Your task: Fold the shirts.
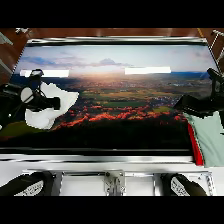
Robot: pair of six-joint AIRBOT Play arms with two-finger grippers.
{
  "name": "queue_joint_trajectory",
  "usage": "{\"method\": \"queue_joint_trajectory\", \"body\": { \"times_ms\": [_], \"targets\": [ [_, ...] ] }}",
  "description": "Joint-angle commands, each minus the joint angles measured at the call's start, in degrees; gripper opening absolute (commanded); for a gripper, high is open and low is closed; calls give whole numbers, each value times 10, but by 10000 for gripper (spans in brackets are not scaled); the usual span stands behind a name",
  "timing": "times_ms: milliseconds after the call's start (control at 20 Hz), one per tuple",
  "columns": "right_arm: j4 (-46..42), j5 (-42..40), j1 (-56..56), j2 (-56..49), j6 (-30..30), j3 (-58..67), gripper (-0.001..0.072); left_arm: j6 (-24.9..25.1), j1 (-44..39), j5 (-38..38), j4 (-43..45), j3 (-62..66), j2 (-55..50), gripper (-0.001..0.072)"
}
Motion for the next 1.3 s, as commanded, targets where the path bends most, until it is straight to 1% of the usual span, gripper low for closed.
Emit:
{"method": "queue_joint_trajectory", "body": {
  "times_ms": [0,100,150,350,500,550,600,650,700,750,850,900,1000,1050,1100,1200,1250],
  "targets": [
    [0,-10,0,-8,-15,0,676,2,125,-7,-13,0,-41,720],
    [1,-10,0,-23,-17,0,676,2,158,0,-59,0,-81,720],
    [2,-10,0,-32,-17,0,676,2,161,13,-77,0,-100,720],
    [4,-10,0,-59,-18,0,676,-1,154,68,-93,0,-171,720],
    [6,-10,0,-67,-18,0,676,-2,153,71,-102,0,-218,717],
    [9,-10,0,-67,-18,0,676,-10,153,71,-102,0,-228,678],
    [13,-9,0,-67,-18,0,676,-16,153,75,-102,0,-231,454],
    [19,-10,0,-67,-18,0,676,-16,153,79,-103,1,-228,79],
    [23,-10,0,-67,-18,0,676,-15,153,79,-108,7,-223,42],
    [27,-9,0,-67,-18,0,676,-6,152,79,-116,18,-210,42],
    [41,-8,0,-67,-22,0,676,27,137,79,-120,49,-163,42],
    [56,-8,0,-67,-42,0,676,48,122,79,-122,62,-129,42],
    [93,-8,0,-66,-83,0,676,83,69,76,-159,69,-35,41],
    [107,-8,0,-66,-92,0,676,90,28,80,-176,61,18,42],
    [120,-8,0,-64,-94,1,676,87,-18,89,-182,51,63,42],
    [138,-6,0,-48,-94,1,676,38,-131,122,-184,24,137,41],
    [139,-5,0,-35,-94,1,676,14,-186,145,-184,11,156,42]
  ]
}}
